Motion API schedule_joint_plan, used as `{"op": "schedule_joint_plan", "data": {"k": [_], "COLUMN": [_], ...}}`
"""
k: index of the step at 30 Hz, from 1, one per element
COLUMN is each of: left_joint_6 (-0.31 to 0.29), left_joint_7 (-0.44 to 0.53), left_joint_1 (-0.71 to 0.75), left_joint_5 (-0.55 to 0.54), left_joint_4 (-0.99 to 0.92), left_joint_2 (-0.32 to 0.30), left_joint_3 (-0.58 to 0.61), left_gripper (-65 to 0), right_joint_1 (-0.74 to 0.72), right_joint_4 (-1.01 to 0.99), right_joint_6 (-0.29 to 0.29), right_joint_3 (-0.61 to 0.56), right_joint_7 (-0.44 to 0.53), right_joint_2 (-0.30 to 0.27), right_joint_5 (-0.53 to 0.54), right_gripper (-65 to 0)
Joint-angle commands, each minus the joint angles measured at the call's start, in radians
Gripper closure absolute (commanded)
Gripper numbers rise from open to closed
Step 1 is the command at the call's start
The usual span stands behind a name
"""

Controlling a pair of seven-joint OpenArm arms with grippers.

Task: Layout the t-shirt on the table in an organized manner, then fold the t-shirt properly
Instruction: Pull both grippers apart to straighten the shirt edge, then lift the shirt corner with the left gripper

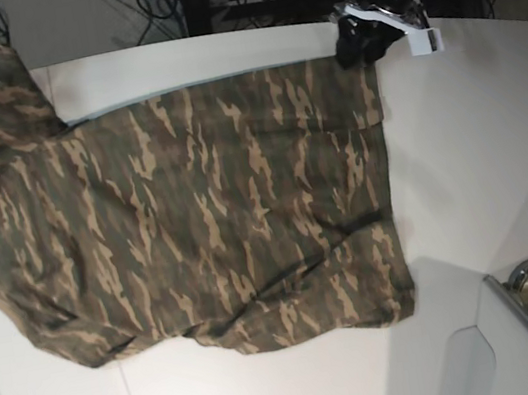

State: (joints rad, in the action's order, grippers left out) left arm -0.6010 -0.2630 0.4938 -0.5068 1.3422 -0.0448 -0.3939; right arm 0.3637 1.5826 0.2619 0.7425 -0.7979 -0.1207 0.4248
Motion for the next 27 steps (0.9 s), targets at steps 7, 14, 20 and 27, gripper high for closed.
{"op": "schedule_joint_plan", "data": {"k": [7, 14, 20, 27], "left_joint_6": [-0.009, 0.019, 0.023, 0.023], "left_joint_7": [0.014, 0.014, 0.014, 0.014], "left_joint_1": [-0.063, -0.106, -0.122, -0.123], "left_joint_5": [-0.010, -0.010, -0.010, -0.010], "left_joint_4": [-0.003, -0.100, -0.123, -0.109], "left_joint_2": [0.016, 0.020, 0.015, 0.009], "left_joint_3": [0.051, 0.085, 0.082, 0.082], "left_gripper": [-29.3, -28.1, -8.4, 0.0], "right_joint_1": [-0.028, -0.144, -0.257, -0.323], "right_joint_4": [0.000, -0.262, -0.518, -0.655], "right_joint_6": [0.003, 0.138, 0.268, 0.325], "right_joint_3": [0.019, 0.091, 0.102, 0.093], "right_joint_7": [0.016, 0.140, 0.160, 0.179], "right_joint_2": [-0.020, -0.073, -0.162, -0.178], "right_joint_5": [0.004, 0.004, 0.009, 0.009], "right_gripper": [-26.6, -37.1, -49.4, -35.3]}}
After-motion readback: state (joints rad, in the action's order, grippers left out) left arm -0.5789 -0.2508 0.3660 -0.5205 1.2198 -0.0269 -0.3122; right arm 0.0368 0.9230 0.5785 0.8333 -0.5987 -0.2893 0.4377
